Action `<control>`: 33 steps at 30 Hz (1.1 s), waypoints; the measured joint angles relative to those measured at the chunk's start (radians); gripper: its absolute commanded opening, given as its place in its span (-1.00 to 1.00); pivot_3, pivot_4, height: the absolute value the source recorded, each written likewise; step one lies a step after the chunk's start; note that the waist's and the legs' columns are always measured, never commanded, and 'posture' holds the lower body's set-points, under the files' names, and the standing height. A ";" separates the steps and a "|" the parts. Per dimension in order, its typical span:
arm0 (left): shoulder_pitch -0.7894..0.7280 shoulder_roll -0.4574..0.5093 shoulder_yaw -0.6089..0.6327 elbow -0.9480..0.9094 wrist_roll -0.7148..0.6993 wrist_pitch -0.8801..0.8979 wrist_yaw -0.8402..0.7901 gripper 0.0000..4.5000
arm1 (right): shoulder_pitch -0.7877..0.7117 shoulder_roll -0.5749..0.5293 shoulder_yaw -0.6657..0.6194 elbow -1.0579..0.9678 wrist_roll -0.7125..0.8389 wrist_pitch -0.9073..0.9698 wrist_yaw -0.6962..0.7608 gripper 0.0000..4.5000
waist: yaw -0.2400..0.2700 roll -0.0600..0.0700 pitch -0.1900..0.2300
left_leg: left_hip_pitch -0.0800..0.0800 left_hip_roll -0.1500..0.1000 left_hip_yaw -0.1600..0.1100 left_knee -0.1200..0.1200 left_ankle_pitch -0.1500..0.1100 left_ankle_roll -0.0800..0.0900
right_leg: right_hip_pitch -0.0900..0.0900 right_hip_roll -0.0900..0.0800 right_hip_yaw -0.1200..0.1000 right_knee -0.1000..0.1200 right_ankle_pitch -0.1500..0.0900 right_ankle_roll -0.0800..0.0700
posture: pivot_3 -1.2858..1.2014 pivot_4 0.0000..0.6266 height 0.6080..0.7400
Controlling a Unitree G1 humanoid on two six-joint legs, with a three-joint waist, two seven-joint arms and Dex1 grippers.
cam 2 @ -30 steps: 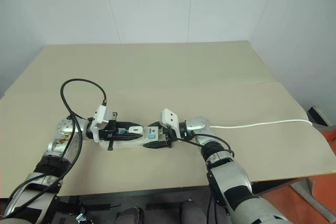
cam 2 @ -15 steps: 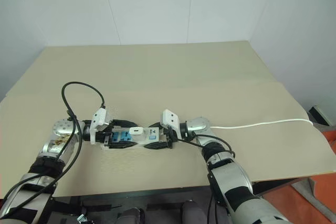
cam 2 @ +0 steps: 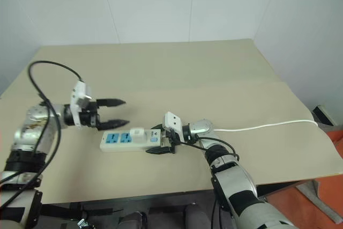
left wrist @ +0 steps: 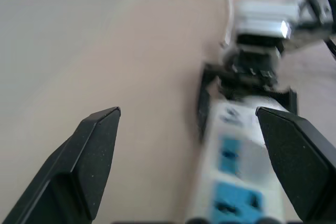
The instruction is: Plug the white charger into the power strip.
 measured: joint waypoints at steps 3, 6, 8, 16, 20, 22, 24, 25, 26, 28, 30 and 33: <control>0.035 0.043 0.002 -0.042 0.005 0.036 0.015 1.00 | 0.010 -0.016 0.000 -0.035 0.004 0.002 0.014 0.98 | 0.000 0.000 0.000 | -0.002 0.000 0.000 0.000 0.000 0.000 | -0.002 0.000 0.000 0.000 0.000 0.000 | 0.03 -0.52 1.00; 0.091 0.075 0.015 -0.089 0.003 0.041 0.013 1.00 | 0.031 -0.049 -0.005 -0.095 0.017 0.005 0.024 0.98 | 0.001 -0.001 0.002 | -0.004 0.000 0.000 0.000 0.000 0.000 | -0.003 0.000 0.000 0.000 0.000 0.000 | 0.03 -0.52 1.00; 0.111 0.089 0.035 -0.113 -0.011 0.063 0.012 1.00 | 0.045 -0.068 -0.012 -0.136 0.037 0.017 0.035 0.98 | 0.002 -0.002 0.004 | -0.004 0.000 0.000 0.001 0.000 0.000 | -0.003 0.000 -0.001 0.000 0.000 0.000 | 0.03 -0.52 1.00; 0.322 0.230 0.249 -0.268 -0.114 0.134 -0.012 1.00 | 0.127 -0.265 -0.072 -0.457 0.169 0.194 0.090 0.98 | 0.003 -0.002 0.012 | -0.004 0.001 0.001 0.000 0.000 0.000 | -0.004 -0.001 0.000 -0.001 0.000 0.000 | 0.03 -0.52 1.00; 0.492 0.252 0.398 -0.377 -0.157 0.198 -0.003 1.00 | 0.168 -0.360 -0.102 -0.562 0.220 0.272 0.101 0.98 | 0.003 -0.003 0.013 | -0.004 0.001 0.001 0.000 0.000 0.000 | -0.004 -0.001 0.000 -0.002 0.000 0.000 | 0.03 -0.52 1.00; 0.566 0.252 0.475 -0.431 -0.177 0.231 0.007 1.00 | 0.183 -0.403 -0.113 -0.589 0.237 0.294 0.103 0.98 | 0.004 -0.003 0.013 | -0.004 0.001 0.001 0.000 0.000 0.000 | -0.004 -0.001 0.000 -0.003 0.000 0.000 | 0.03 -0.52 1.00; 0.638 0.250 0.556 -0.484 -0.196 0.261 0.016 1.00 | 0.200 -0.448 -0.126 -0.607 0.243 0.315 0.106 0.98 | 0.004 -0.003 0.014 | -0.004 0.001 0.002 0.000 0.000 0.000 | -0.004 -0.001 0.000 -0.004 0.000 -0.001 | 0.03 -0.52 1.00; 0.675 0.246 0.597 -0.513 -0.202 0.270 0.018 1.00 | 0.205 -0.467 -0.135 -0.616 0.246 0.322 0.107 0.98 | 0.004 -0.003 0.014 | -0.004 0.001 0.002 0.000 0.000 0.000 | -0.004 -0.002 0.000 -0.004 0.000 -0.001 | 0.03 -0.52 1.00; 0.712 0.237 0.636 -0.542 -0.212 0.280 0.024 1.00 | 0.213 -0.486 -0.143 -0.631 0.254 0.331 0.107 0.98 | 0.004 -0.002 0.014 | -0.004 0.001 0.003 0.000 0.000 0.000 | -0.004 -0.002 0.000 -0.005 0.000 -0.001 | 0.03 -0.52 1.00; 0.761 0.213 0.689 -0.587 -0.234 0.297 0.036 1.00 | 0.223 -0.513 -0.150 -0.651 0.273 0.347 0.112 0.98 | 0.004 -0.003 0.015 | -0.004 0.001 0.003 0.000 0.000 0.000 | -0.004 -0.002 0.000 -0.005 0.000 -0.001 | 0.03 -0.52 1.00; 0.801 0.193 0.721 -0.620 -0.248 0.306 0.046 1.00 | 0.233 -0.527 -0.155 -0.666 0.281 0.357 0.113 0.98 | 0.003 -0.003 0.015 | -0.003 0.001 0.003 0.000 0.000 0.000 | -0.004 -0.002 0.001 -0.005 0.000 -0.001 | 0.03 -0.52 1.00; 0.820 0.181 0.731 -0.644 -0.263 0.309 0.068 1.00 | 0.235 -0.530 -0.155 -0.670 0.282 0.360 0.108 0.98 | 0.003 -0.003 0.015 | -0.003 0.001 0.003 0.000 0.000 0.000 | -0.004 -0.002 0.001 -0.005 0.000 -0.001 | 0.03 -0.52 1.00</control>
